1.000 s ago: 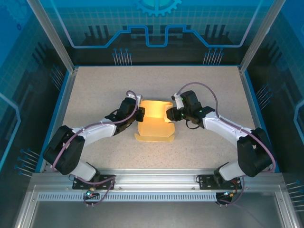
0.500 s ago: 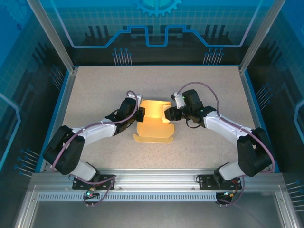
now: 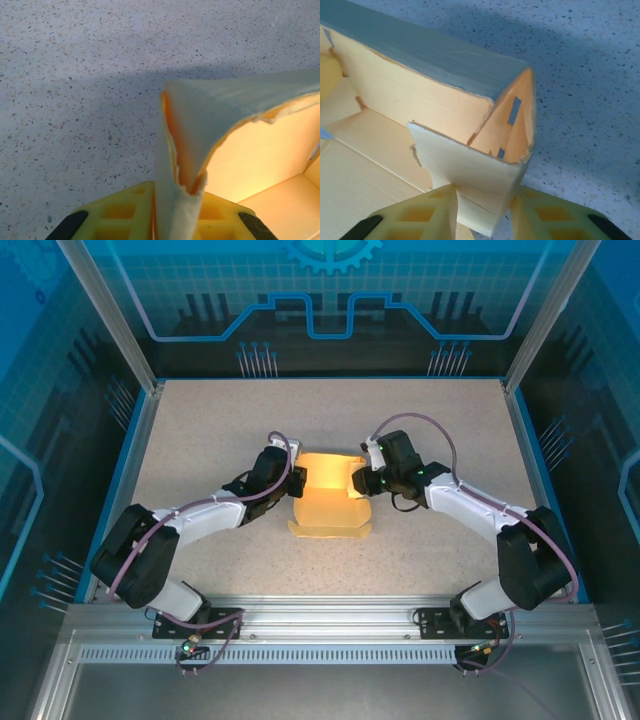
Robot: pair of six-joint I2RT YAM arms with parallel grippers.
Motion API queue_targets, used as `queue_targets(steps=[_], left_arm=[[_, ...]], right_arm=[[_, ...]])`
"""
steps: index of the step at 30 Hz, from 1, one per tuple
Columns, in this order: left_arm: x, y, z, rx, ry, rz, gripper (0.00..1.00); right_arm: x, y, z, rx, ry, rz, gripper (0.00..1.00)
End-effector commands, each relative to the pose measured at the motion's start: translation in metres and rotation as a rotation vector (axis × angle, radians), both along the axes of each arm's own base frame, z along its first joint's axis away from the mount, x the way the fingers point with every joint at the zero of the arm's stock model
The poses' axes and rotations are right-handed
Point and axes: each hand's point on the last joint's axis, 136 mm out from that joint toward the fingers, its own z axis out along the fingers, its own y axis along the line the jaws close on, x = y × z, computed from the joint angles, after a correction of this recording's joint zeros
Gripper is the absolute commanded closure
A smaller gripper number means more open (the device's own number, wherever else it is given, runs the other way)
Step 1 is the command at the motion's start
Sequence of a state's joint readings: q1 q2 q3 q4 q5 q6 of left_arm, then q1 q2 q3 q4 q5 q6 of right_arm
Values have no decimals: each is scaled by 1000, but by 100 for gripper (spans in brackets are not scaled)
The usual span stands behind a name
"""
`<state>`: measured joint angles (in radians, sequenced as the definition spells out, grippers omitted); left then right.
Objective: Fold the paper box
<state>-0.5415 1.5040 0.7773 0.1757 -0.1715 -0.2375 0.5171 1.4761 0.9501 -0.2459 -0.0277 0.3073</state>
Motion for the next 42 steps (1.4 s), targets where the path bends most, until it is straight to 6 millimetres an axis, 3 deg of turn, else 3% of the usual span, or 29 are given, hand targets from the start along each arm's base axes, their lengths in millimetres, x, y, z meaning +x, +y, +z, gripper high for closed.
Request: queue_targets(steps=[1,7,14,21,26,35,42], left_arm=[[2,-9,15,-34,-23,-17,85],[2,-10,15,-33,-24,-19,85],[1,-10,16,-29,-28,-21,85],[1,-9,17,-31,-28,-21,85],[2,-10,18,-31,-32,-22,85],[2,-10,20,-34,-34,-23,85],[1,-10,20,-35,-34,-24,85]], right_arm=[[6,-11,1,-133,-28,-79,73],[3,-9,0,-210,-38,-95,76],[0,3,6,-64,-57,-28,64],[1,-1,6,47,-40,19,53],[-4,13,17,150,-51,105,45],[-9,16,8,179,-26,133,42],[-2,13,-2,153,-7,91,46]])
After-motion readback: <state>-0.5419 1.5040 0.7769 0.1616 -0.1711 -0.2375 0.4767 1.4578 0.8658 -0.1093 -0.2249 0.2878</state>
